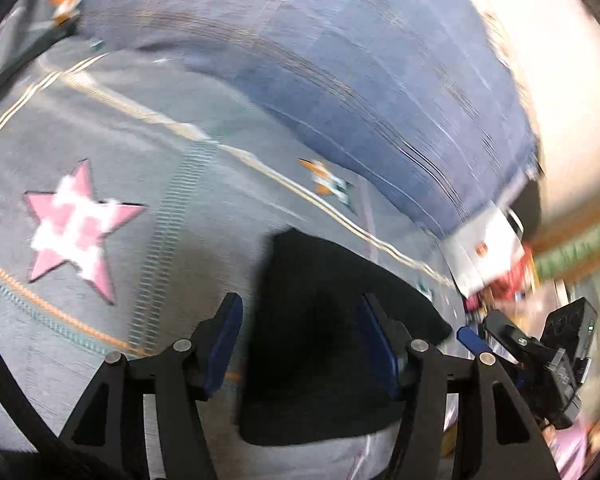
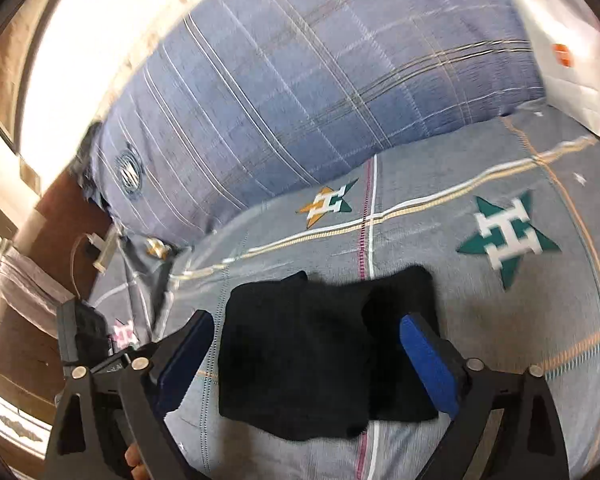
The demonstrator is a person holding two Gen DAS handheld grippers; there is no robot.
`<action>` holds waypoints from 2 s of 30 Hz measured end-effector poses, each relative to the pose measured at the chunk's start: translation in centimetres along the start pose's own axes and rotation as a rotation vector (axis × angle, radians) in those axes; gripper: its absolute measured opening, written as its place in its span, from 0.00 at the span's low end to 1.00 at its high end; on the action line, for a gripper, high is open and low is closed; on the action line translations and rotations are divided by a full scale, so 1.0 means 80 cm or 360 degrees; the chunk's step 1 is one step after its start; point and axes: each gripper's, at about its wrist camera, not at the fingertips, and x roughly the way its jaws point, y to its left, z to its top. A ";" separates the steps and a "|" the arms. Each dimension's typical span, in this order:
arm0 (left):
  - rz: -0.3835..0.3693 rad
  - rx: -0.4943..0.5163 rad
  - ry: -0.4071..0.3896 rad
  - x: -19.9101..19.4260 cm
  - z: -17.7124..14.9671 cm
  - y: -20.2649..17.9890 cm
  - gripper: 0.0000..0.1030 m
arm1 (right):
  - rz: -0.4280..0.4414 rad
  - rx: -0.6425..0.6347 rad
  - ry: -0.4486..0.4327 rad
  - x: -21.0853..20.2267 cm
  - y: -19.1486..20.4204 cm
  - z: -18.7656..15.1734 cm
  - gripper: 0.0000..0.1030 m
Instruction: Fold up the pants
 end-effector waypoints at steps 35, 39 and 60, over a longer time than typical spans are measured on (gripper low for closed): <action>-0.0132 -0.0304 0.0408 0.048 -0.032 0.024 0.62 | -0.0065 0.0485 -0.0213 -0.024 -0.091 -0.013 0.86; -0.0103 -0.0247 0.0385 0.049 -0.032 0.017 0.63 | -0.0015 0.0568 0.0045 0.018 -0.101 -0.032 0.86; -0.0006 0.0198 0.0237 0.071 -0.048 -0.026 0.55 | -0.0279 0.0148 0.0194 0.052 -0.046 -0.054 0.58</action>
